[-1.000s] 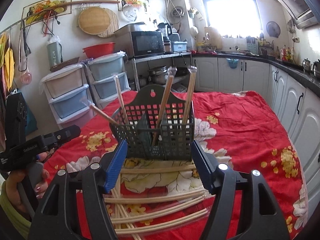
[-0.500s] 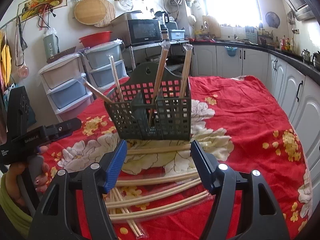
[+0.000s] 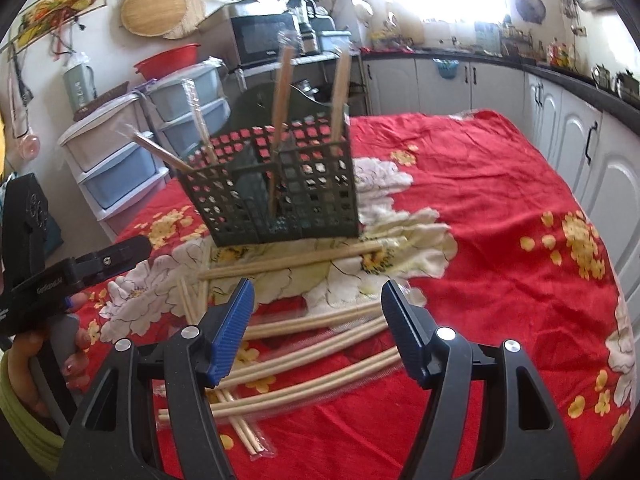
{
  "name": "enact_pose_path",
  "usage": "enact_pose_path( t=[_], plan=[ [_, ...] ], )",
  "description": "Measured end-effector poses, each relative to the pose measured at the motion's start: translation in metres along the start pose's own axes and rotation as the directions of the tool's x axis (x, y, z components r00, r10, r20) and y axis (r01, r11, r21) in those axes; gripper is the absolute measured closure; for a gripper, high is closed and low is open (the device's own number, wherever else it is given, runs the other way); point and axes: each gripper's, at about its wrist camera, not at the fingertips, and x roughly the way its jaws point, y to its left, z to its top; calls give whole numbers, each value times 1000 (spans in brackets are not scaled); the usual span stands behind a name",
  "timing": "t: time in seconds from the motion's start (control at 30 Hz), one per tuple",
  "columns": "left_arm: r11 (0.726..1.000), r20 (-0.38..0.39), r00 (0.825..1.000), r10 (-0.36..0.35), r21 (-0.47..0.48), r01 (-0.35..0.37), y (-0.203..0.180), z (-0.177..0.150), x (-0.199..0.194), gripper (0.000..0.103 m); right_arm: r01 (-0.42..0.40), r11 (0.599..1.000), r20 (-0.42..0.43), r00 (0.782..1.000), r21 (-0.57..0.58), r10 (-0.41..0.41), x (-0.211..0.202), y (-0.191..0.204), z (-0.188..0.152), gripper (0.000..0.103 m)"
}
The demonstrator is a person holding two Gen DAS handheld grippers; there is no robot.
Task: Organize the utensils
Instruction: 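Lower both open tools toward the chopstick pile beside the caddy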
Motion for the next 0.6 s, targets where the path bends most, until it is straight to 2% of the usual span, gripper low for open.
enact_pose_path(
  t=[0.3,0.37,0.6],
  plan=[
    [1000,-60,998,-18,-25,16,7,-7,16,11,27,996,-79,997,81,-21,15,-20,-7,40],
    [999,-70,997,-26,-34,24,9,-8,19,11,22,995,-93,996,93,-14,18,-22,-8,44],
    [997,-102,994,-45,-70,38,16,-11,27,32,16,989,-159,987,150,8,35,-29,-11,51]
  ],
)
